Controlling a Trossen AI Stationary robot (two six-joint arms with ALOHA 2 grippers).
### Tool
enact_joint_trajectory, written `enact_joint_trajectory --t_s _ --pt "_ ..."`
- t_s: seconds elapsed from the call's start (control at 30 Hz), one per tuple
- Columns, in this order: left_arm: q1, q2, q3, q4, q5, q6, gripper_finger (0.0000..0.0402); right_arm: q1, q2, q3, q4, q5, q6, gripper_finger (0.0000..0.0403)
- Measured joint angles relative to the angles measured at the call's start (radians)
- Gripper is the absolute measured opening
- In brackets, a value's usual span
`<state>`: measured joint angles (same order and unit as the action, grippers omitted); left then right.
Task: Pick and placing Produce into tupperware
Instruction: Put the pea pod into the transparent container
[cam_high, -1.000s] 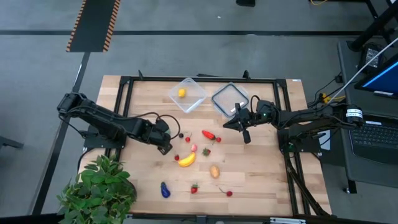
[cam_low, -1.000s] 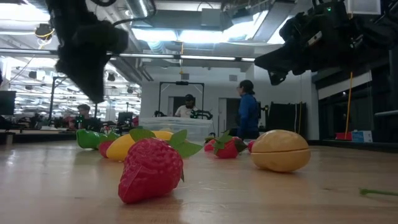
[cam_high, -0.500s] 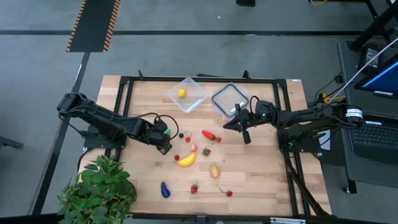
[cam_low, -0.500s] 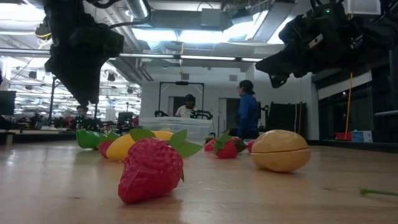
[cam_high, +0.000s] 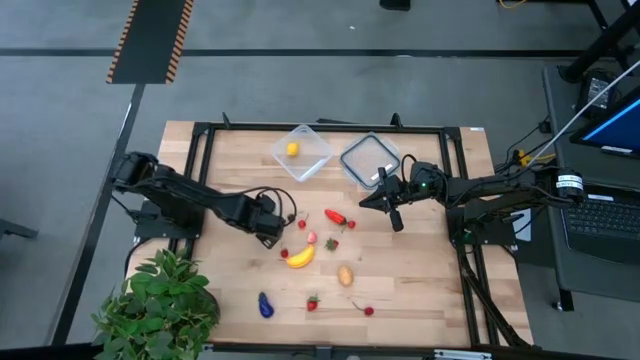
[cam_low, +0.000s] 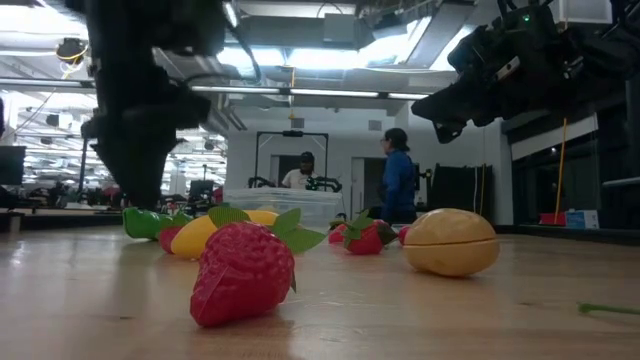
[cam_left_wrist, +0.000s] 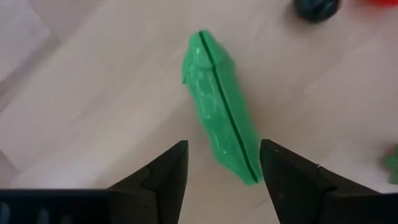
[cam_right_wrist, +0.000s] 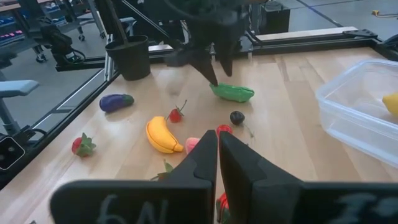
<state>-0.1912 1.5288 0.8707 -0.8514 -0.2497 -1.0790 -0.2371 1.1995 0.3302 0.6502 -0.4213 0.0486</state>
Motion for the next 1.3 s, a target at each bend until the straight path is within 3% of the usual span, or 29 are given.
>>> enact_joint_trajectory --t_s 0.3,0.8,1.07,1.3 --pt "0.027 0.091 0.0 0.104 0.105 0.086 0.0192 0.0 0.0 0.0 -0.002 0.0 0.0 0.0021" --pt "0.055 0.11 0.0 0.152 0.127 0.148 0.019 0.0 0.0 0.0 -0.036 0.0 0.0 0.0021" --pt "0.017 0.11 0.0 0.134 0.321 0.219 0.0186 0.0 0.0 0.0 -0.038 0.0 -0.001 0.0021" --pt "-0.045 0.109 0.0 0.134 0.305 0.282 0.0186 0.0 0.0 0.0 -0.042 0.0 -0.001 0.0021"
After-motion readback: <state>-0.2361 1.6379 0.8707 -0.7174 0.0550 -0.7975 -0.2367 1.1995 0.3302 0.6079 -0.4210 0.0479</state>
